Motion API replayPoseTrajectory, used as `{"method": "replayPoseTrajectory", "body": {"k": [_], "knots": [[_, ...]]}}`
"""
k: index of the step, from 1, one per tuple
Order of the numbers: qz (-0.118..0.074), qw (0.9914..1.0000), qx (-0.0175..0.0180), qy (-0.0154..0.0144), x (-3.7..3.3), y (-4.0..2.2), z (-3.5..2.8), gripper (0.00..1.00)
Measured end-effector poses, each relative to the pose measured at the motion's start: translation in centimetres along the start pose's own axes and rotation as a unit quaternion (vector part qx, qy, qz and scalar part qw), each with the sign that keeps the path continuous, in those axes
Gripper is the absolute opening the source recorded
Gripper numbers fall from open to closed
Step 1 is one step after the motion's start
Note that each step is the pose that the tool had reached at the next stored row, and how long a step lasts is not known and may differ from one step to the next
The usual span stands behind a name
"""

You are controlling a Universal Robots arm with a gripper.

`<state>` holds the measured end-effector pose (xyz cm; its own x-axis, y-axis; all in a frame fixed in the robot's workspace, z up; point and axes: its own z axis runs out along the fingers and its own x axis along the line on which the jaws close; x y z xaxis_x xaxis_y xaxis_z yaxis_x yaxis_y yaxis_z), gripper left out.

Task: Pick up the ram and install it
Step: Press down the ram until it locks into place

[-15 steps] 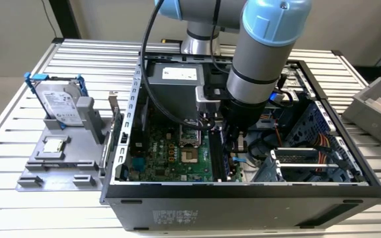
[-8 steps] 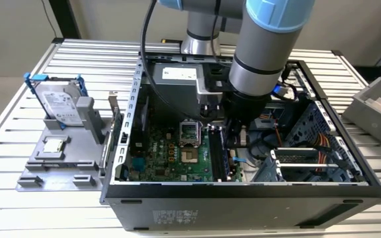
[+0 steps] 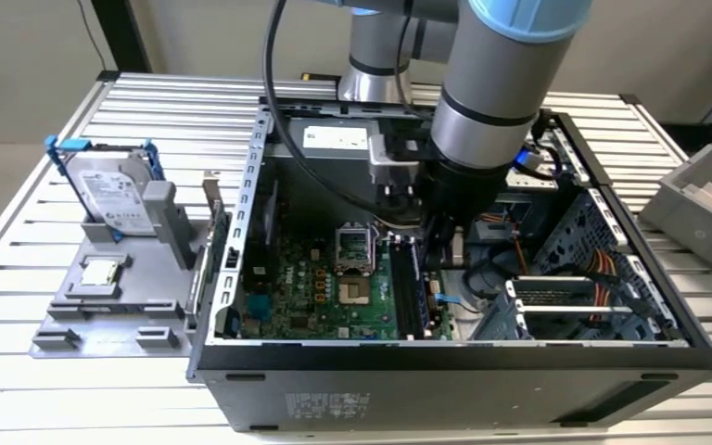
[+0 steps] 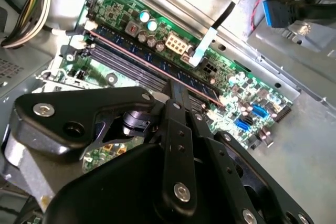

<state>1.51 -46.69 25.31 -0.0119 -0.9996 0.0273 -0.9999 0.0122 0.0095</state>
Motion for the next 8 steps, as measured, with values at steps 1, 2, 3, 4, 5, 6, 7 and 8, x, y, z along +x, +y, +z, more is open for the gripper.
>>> {"method": "replayPoseTrajectory", "body": {"k": [1,2,3,4,5,6,7,8], "knots": [[0.000,1.00000,0.0000,0.0001,0.00,0.00,-0.06,0.00],[0.000,1.00000,-0.0001,0.0003,0.01,0.00,-0.16,0.00],[0.000,1.00000,-0.0001,0.0006,0.01,0.00,-0.32,0.00],[0.000,1.00000,-0.0001,0.0007,0.01,0.00,-0.49,0.00],[0.000,1.00000,-0.0001,0.0008,0.02,0.00,-0.68,0.00],[0.000,1.00000,-0.0002,0.0008,0.02,0.01,-0.85,0.00],[0.000,1.00000,-0.0002,0.0009,0.03,0.01,-1.01,0.00],[0.000,1.00000,-0.0003,0.0010,0.03,0.01,-1.19,0.00]]}}
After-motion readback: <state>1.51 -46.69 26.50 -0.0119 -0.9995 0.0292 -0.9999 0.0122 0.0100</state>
